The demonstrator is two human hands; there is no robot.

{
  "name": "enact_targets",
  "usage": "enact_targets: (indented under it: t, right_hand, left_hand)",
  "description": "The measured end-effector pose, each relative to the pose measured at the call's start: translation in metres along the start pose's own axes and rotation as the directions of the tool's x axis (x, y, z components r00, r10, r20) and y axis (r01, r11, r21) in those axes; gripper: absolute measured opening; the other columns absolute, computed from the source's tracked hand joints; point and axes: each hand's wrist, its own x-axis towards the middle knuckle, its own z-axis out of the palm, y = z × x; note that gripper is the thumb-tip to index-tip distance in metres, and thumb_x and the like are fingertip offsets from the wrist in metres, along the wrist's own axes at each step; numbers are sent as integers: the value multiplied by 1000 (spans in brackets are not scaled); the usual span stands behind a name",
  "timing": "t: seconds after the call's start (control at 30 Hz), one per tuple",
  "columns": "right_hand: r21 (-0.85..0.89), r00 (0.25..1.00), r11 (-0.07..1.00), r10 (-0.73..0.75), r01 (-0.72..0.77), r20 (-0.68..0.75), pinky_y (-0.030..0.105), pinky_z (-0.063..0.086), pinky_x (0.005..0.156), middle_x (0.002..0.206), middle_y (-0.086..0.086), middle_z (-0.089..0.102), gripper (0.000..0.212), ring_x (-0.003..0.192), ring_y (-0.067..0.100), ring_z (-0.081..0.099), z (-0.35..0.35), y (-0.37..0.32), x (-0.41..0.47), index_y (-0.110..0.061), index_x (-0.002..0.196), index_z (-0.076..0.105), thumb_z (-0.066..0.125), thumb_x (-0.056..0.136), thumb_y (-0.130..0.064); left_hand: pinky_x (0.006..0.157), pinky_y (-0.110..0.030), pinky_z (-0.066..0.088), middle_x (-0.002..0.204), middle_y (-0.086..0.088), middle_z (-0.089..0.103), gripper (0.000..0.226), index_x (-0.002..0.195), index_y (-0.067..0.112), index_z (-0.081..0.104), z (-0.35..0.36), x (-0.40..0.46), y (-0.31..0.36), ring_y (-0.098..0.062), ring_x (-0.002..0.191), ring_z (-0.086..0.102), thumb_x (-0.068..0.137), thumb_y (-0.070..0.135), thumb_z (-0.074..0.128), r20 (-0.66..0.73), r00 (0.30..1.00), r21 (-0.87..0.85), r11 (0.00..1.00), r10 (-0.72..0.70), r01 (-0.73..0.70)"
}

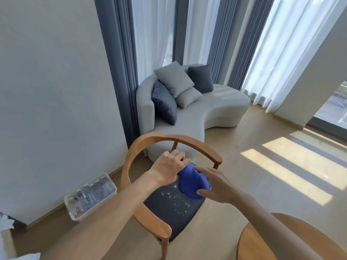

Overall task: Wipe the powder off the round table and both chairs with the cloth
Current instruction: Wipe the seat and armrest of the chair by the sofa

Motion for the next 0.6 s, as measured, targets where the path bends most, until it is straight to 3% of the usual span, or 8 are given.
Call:
enact_targets:
  t: [0.1, 0.23, 0.37, 0.53, 0.6]
  right_hand:
    - [-9, 998, 999, 50, -50, -29, 29, 34, 107, 147, -7, 43, 72, 133, 13, 40, 27, 7, 25, -24, 149, 29, 60, 87, -42]
    - [170, 997, 985, 24, -12, -67, 30, 35, 112, 154, -7, 30, 85, 136, 13, 34, 69, 27, 57, -25, 151, 18, 67, 84, -44]
    - [234, 993, 972, 35, -7, -116, 21, 31, 108, 152, -3, 37, 69, 134, 14, 40, 101, 51, 92, -24, 149, 27, 62, 90, -21]
    - [157, 1000, 987, 18, -21, 21, 27, 44, 96, 134, -8, 55, 55, 118, 14, 52, 115, 104, 131, -29, 142, 38, 52, 90, -18]
    - [132, 996, 991, 7, -19, 88, 27, 45, 96, 133, -9, 56, 54, 117, 13, 53, 119, 123, 144, -31, 142, 38, 52, 90, -21]
  left_hand:
    - [50, -30, 46, 80, -8, 60, 46, 94, 14, 61, 23, 14, -7, -22, 65, 57, 53, 9, 81, 9, 999, 49, 997, 51, -51]
    - [57, -34, 55, 88, -9, 60, 54, 106, 15, 56, 64, 27, -29, -21, 72, 58, 58, 12, 81, 92, 996, -37, 999, -18, 21]
    - [60, -33, 54, 94, -6, 60, 56, 109, 16, 55, 106, 46, -52, -20, 77, 58, 60, 13, 81, 233, 972, -99, 993, -31, 55]
    - [94, -31, 42, 124, -3, 51, 49, 130, 19, 44, 160, 63, -78, -20, 108, 49, 85, 18, 64, 428, 904, -130, 988, -14, 77]
    - [98, -31, 37, 130, -2, 47, 51, 134, 19, 40, 182, 67, -83, -20, 115, 45, 88, 16, 60, 452, 892, -186, 977, -5, 100]
